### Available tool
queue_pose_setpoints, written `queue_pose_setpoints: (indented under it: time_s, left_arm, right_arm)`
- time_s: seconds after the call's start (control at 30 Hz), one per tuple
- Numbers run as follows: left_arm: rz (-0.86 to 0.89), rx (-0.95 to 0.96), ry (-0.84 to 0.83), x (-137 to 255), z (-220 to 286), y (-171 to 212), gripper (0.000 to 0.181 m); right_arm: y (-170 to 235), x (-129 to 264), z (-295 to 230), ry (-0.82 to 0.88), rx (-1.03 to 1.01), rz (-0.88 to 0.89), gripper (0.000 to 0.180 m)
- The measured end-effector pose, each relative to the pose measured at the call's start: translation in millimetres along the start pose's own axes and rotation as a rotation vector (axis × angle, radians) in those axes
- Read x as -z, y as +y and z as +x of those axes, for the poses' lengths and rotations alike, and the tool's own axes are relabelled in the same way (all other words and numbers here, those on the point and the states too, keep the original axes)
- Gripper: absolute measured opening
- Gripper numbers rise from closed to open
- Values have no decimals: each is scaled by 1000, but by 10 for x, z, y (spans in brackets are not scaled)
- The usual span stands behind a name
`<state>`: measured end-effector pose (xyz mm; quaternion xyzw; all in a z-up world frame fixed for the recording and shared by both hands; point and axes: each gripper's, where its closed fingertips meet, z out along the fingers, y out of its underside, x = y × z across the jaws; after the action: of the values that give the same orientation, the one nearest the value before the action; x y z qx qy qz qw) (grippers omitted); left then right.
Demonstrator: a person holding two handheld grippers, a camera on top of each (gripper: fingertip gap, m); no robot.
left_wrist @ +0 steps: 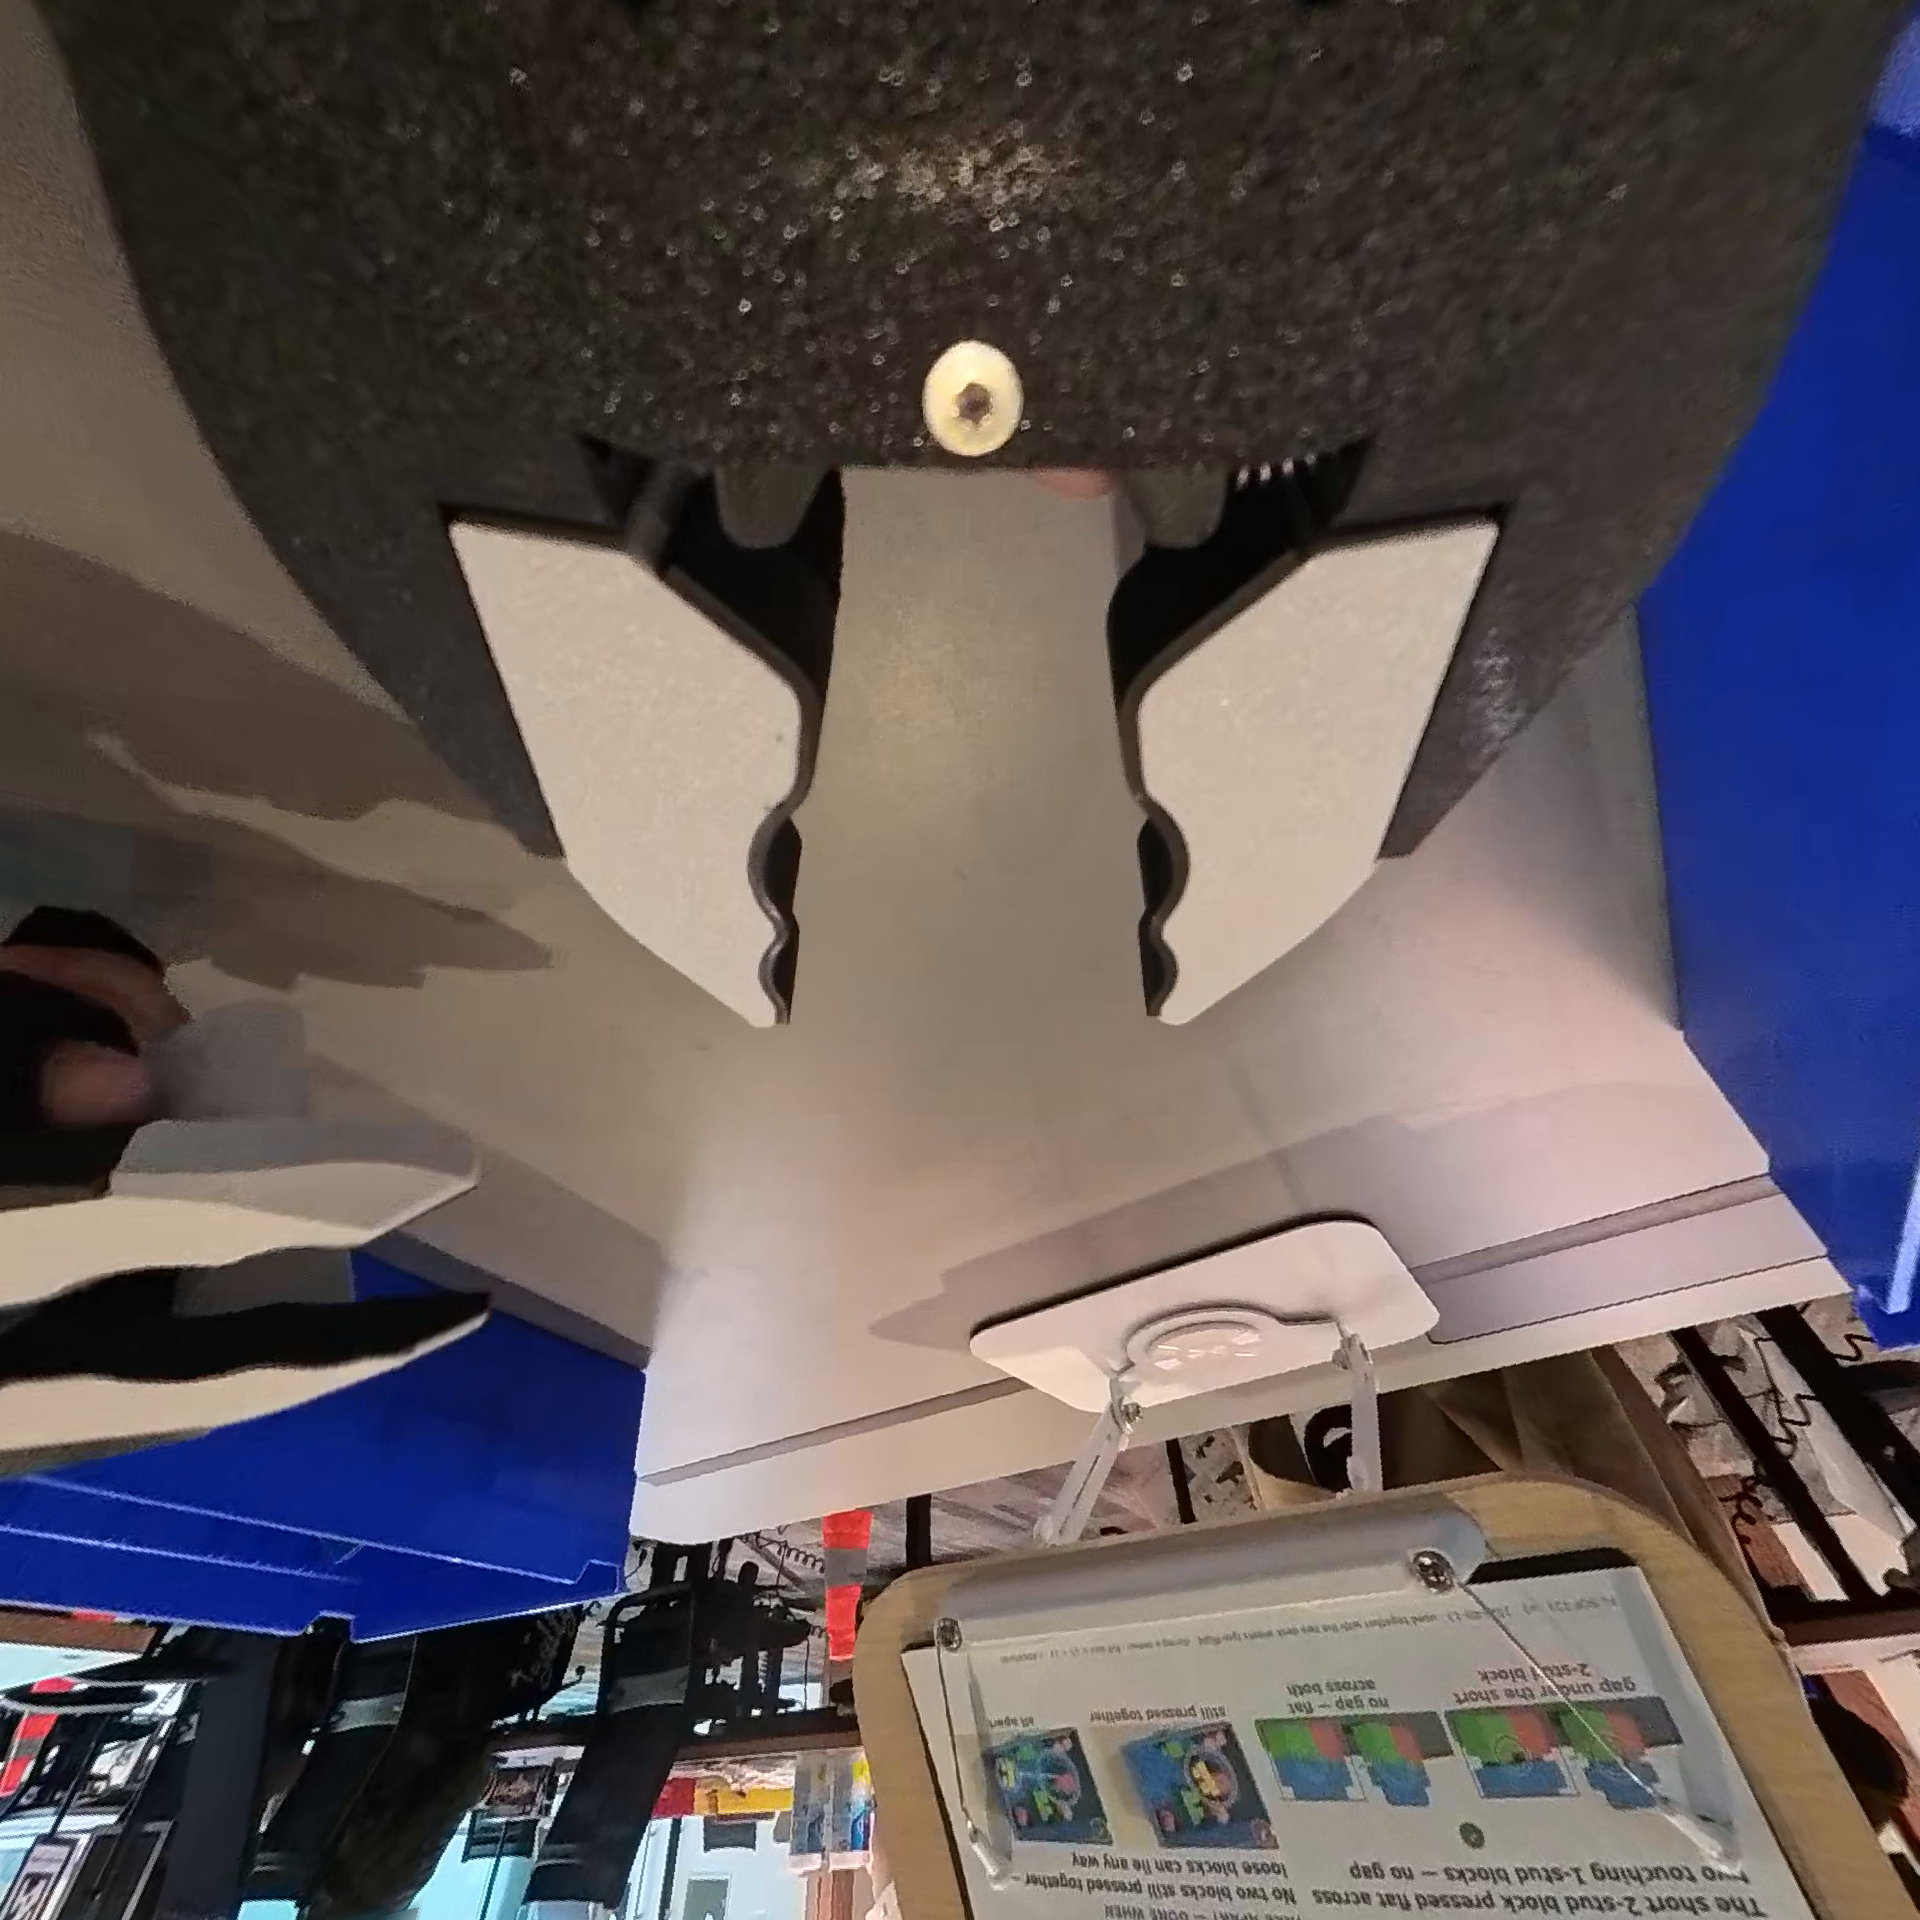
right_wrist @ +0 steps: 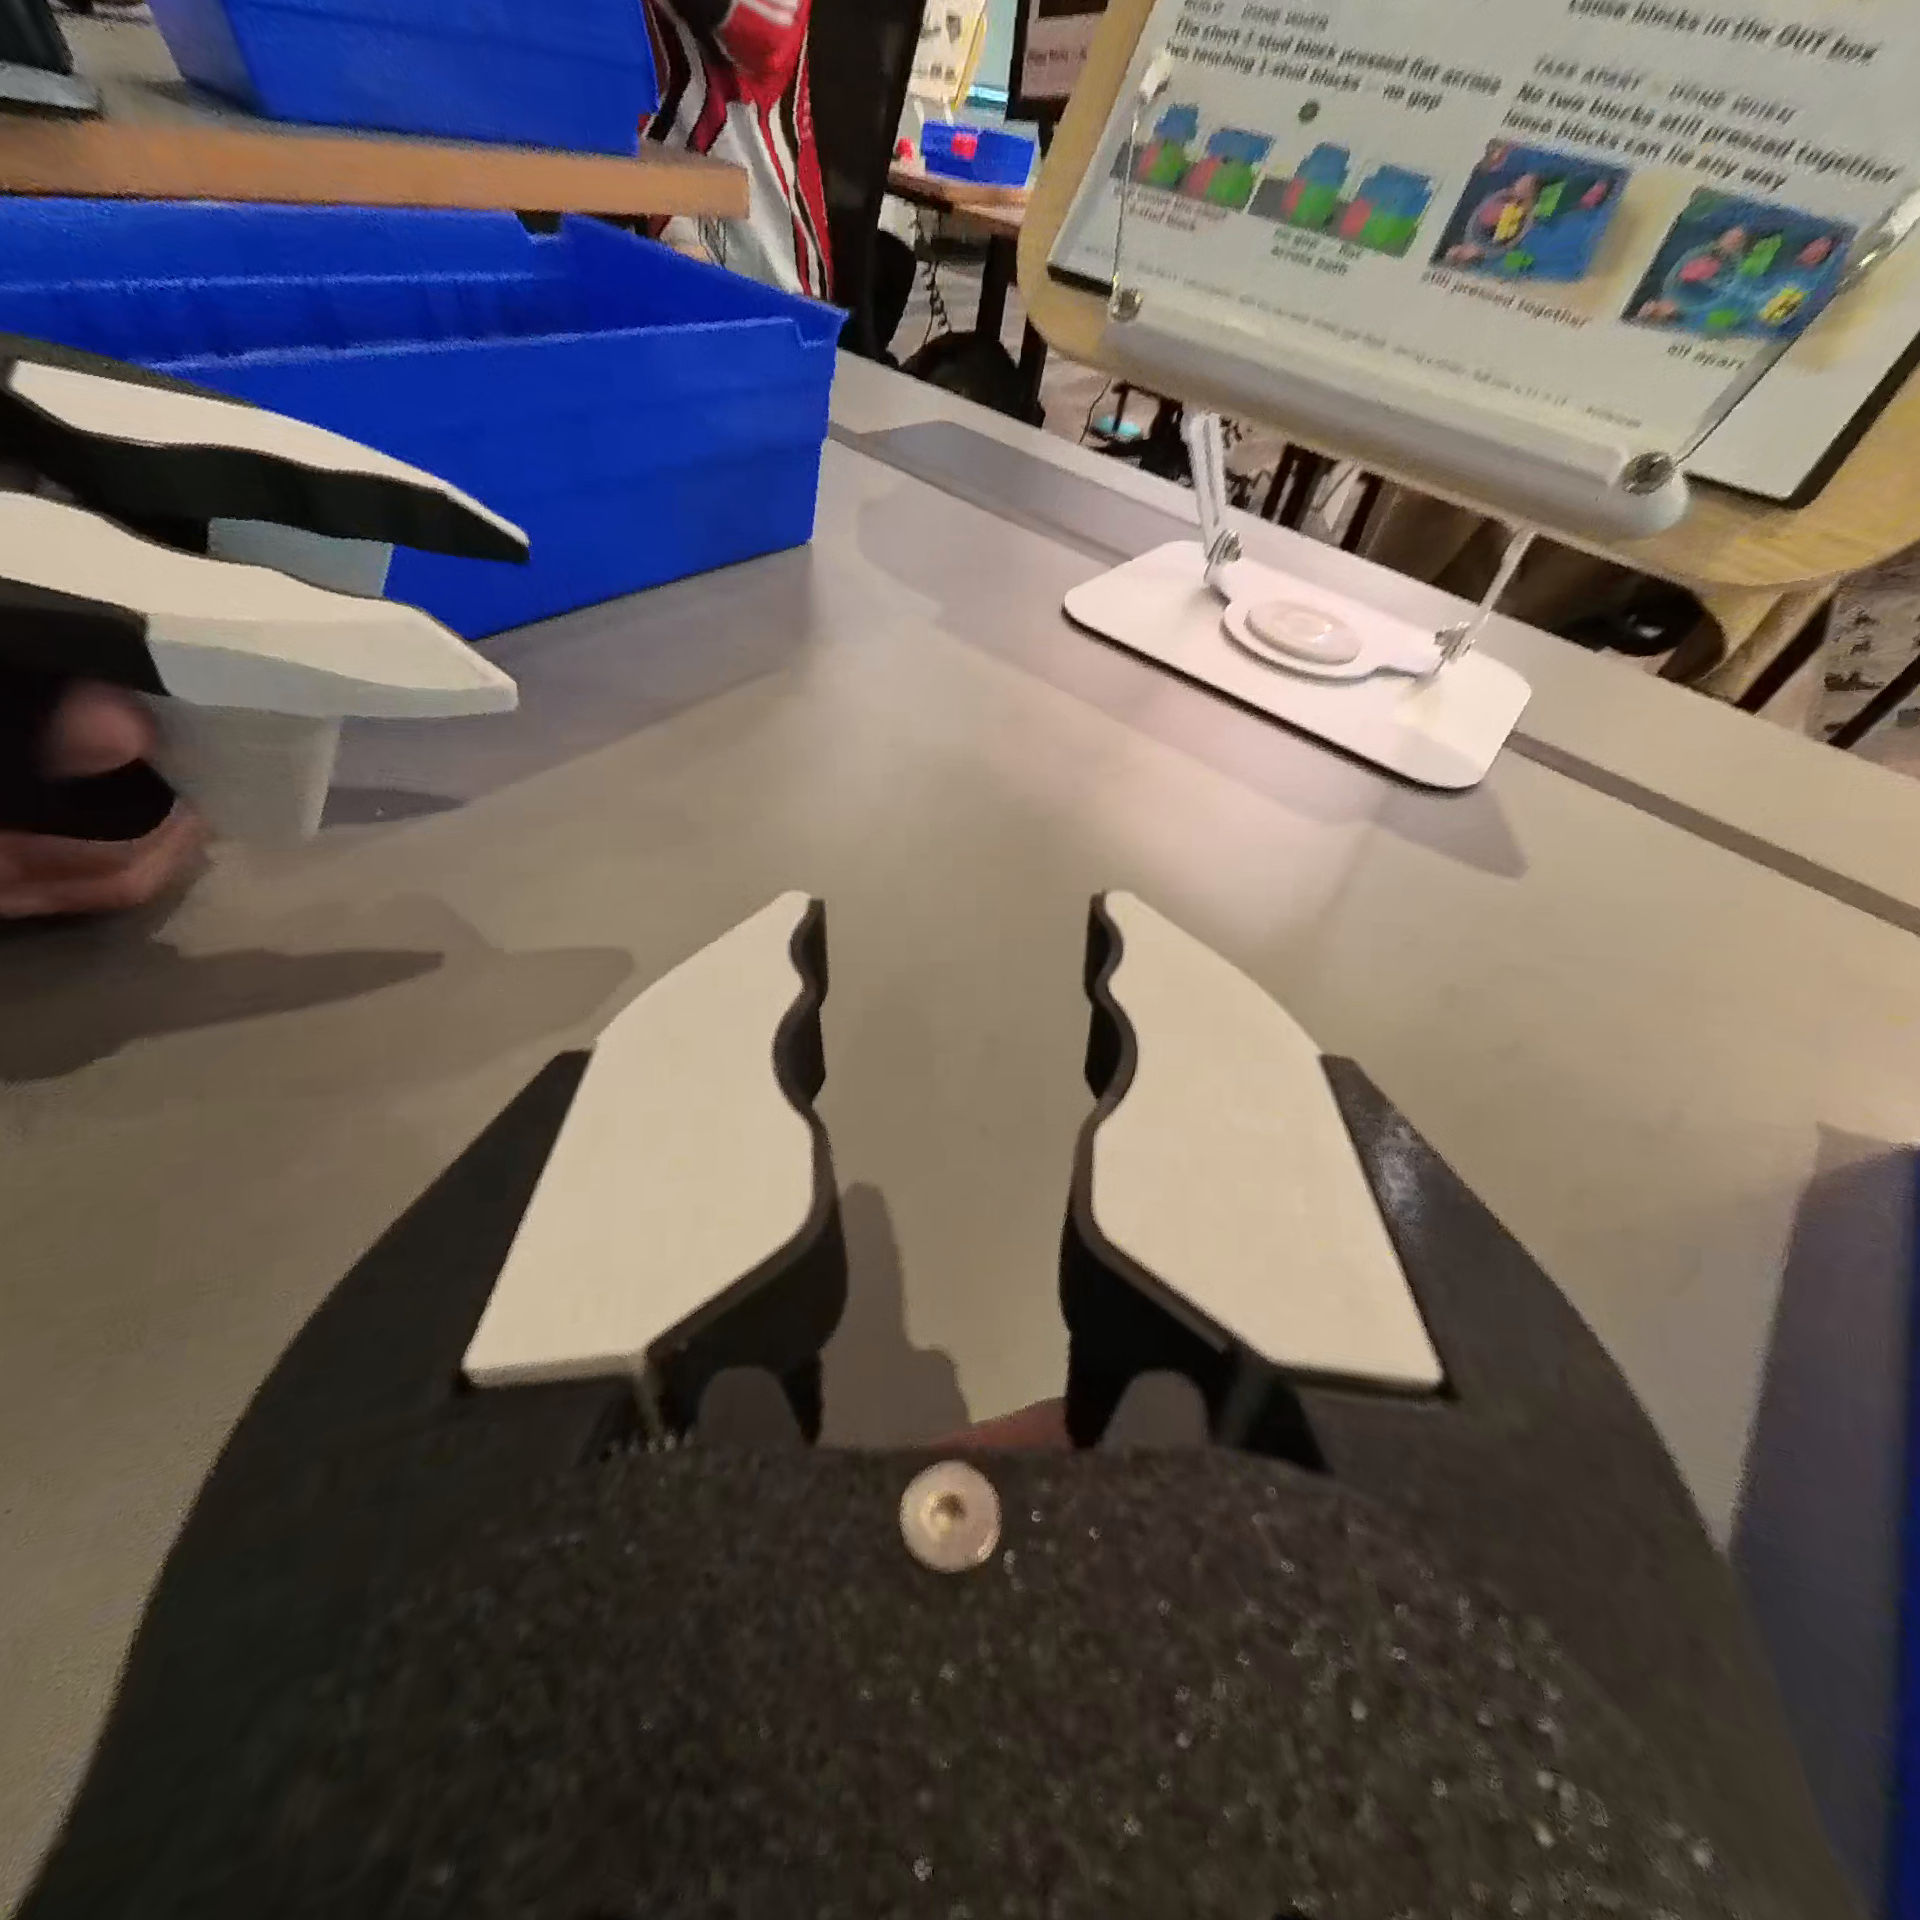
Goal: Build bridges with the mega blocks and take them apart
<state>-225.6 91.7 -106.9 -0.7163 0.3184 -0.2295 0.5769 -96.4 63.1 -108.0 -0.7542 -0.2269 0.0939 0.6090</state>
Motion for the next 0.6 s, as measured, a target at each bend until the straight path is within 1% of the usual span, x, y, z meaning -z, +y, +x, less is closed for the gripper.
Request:
queue_pose_setpoints:
  time_s: [0.07, 0.13, 0.2, 0.27, 0.33, 0.4, 0.47, 0.53, 0.6]
  left_arm:
    - [-6, -5, -5, -5, -1, 7, 63]
    - [-9, -2, -18, 5, -14, 2, 62]
    - [-17, 26, -48, 81, -47, -101, 60]
    - [-11, 33, -106, 252, -159, -418, 60]
    - [-17, 14, -227, 454, -459, -799, 57]
    - [-89, 27, -281, 546, -790, -1088, 55]
    - [-185, 91, -284, 494, -1133, -1246, 55]
    - [-321, 154, -288, 350, -1487, -1227, 57]
    - [-443, 223, -293, 174, -1799, -1107, 58]
  right_arm:
    - [0, 3, 30, 4, 10, 16, 47]
    - [52, -28, 26, -16, -21, -13, 48]
    - [16, -19, -6, -49, -68, 9, 47]
    - [20, -13, -19, -60, -79, 8, 47]
    - [24, -2, -30, -66, -78, 6, 47]
    - [8, 10, -44, -72, -78, 13, 47]
    - [-7, 13, -66, -82, -77, 17, 47]
    - [-8, 10, -82, -91, -77, 16, 47]
    - [-6, 4, -97, -103, -82, 12, 47]
